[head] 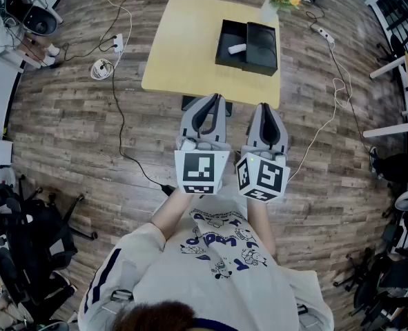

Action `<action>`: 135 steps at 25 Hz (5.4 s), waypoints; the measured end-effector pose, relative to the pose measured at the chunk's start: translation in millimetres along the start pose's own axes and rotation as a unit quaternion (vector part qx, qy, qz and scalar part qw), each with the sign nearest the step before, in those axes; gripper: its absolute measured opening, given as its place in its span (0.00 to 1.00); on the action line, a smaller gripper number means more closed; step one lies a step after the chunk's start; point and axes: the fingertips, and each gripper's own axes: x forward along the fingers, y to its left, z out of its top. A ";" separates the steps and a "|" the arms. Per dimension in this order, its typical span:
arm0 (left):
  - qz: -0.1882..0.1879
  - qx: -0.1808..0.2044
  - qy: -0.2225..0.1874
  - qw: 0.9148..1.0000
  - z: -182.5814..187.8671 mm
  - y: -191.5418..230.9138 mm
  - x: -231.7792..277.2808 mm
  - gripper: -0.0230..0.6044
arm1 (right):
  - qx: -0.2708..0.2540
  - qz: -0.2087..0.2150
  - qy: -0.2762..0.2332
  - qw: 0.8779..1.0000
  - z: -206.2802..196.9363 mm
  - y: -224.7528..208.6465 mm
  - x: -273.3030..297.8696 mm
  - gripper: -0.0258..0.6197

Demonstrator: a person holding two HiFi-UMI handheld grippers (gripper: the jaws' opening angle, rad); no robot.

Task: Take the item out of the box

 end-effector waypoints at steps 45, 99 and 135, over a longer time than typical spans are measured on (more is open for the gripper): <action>0.020 -0.008 0.024 0.999 -27.1 11.1 89.1 0.07 | 0.009 0.017 0.020 1.000 -24.4 -39.3 82.4 0.11; -0.079 0.006 0.285 0.955 -166.7 69.7 343.6 0.07 | 0.028 -0.023 0.165 0.986 -108.0 -118.3 326.3 0.11; -0.202 0.144 0.541 0.804 -290.6 47.0 347.4 0.38 | 0.063 0.003 0.267 0.962 -187.5 -140.3 346.0 0.11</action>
